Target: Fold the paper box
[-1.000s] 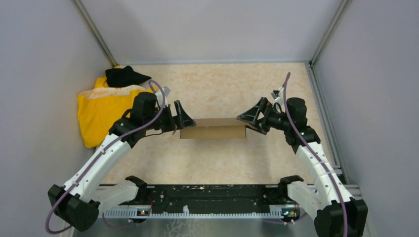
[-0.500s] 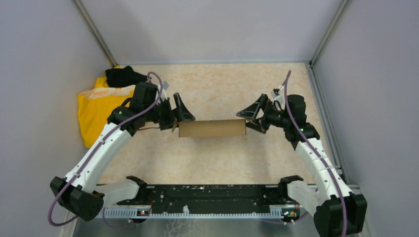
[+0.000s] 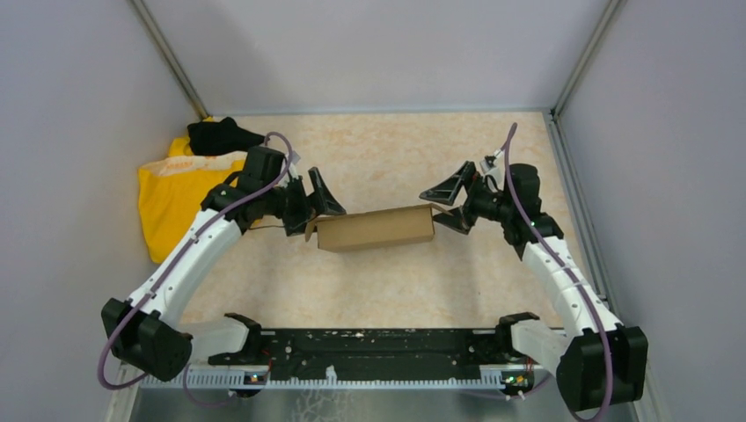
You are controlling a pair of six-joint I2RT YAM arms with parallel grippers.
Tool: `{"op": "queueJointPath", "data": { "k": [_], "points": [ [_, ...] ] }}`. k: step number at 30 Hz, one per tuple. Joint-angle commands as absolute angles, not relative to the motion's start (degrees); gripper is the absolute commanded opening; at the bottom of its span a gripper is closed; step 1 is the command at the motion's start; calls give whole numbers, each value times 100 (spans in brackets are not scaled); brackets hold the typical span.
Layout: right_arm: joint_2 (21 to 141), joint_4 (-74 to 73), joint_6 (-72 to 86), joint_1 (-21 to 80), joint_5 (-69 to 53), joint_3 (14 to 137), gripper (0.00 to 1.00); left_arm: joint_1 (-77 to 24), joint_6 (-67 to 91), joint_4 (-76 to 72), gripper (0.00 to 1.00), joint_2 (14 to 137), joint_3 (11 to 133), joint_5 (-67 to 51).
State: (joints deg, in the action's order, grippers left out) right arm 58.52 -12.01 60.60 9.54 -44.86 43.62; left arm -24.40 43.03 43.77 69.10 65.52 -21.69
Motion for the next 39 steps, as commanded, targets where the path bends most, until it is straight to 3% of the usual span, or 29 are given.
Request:
{"op": "queueJointPath", "data": {
  "k": [1,39],
  "points": [
    [5961,-492,6525,1079,-5553,4427,99,-2458,4723,3524,99,7023,6608,-3399],
    [6872,489,6202,129,-5773,3772,99,-1649,3961,3178,99,8092,7005,-4206]
  ]
}}
